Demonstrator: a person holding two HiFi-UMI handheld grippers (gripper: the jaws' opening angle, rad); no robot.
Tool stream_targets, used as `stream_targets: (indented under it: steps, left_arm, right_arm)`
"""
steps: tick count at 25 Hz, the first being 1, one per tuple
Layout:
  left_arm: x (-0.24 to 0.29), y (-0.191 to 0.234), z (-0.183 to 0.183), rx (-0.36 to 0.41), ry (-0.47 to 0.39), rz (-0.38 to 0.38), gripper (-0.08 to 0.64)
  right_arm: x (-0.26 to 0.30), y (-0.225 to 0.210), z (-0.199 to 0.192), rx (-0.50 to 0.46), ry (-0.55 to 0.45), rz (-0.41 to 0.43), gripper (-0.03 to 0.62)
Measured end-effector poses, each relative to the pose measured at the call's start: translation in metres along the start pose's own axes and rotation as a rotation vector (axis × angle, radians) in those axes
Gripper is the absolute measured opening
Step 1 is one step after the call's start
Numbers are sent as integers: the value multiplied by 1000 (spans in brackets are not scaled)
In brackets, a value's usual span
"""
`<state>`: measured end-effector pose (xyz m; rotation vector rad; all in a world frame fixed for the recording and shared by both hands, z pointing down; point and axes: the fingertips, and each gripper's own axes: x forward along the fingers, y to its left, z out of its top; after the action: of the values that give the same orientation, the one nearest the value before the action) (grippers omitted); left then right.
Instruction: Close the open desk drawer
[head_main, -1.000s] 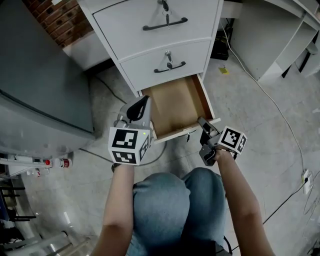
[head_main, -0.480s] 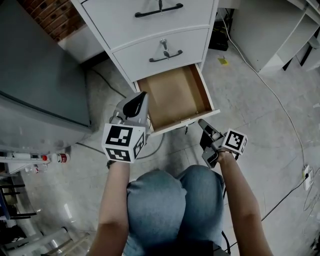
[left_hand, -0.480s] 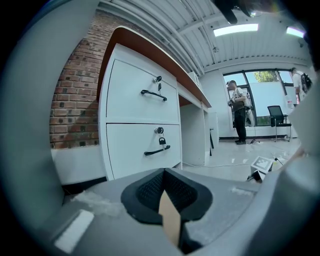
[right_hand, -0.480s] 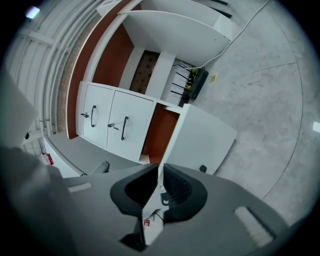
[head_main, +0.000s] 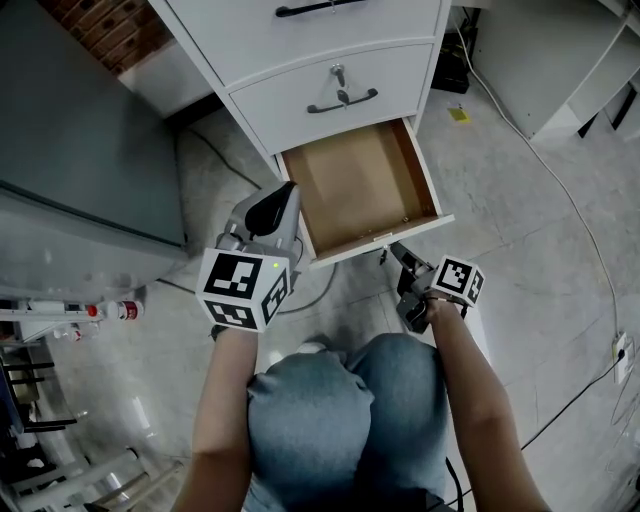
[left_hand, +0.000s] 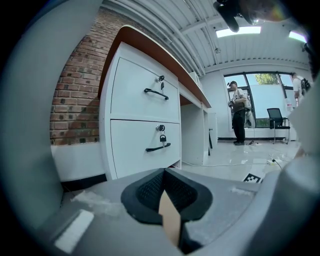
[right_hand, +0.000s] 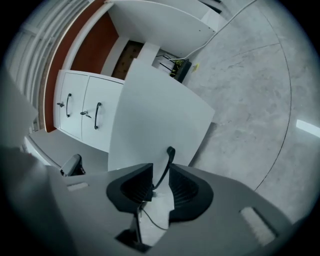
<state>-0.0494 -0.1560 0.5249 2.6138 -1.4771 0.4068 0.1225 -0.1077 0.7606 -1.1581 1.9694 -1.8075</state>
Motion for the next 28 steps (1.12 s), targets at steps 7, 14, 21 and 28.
stream_targets:
  steps: [7,14,21,28]
  left_arm:
    - [-6,4,-3,23,6,-18,-2]
    - [-5,5,-7,12,5,-29,-2]
    - [-3,0,-4,34,7,-48,-2]
    - [-1,8,8,16,-15,-26,-2]
  right_arm:
    - [17,-15,1,34,-38,-13,103]
    - [21,-12,3,42,-74,35,41]
    - [19,-12,3,71,-69,6,34]
    - [18,-5,7,79,-60,-12,34]
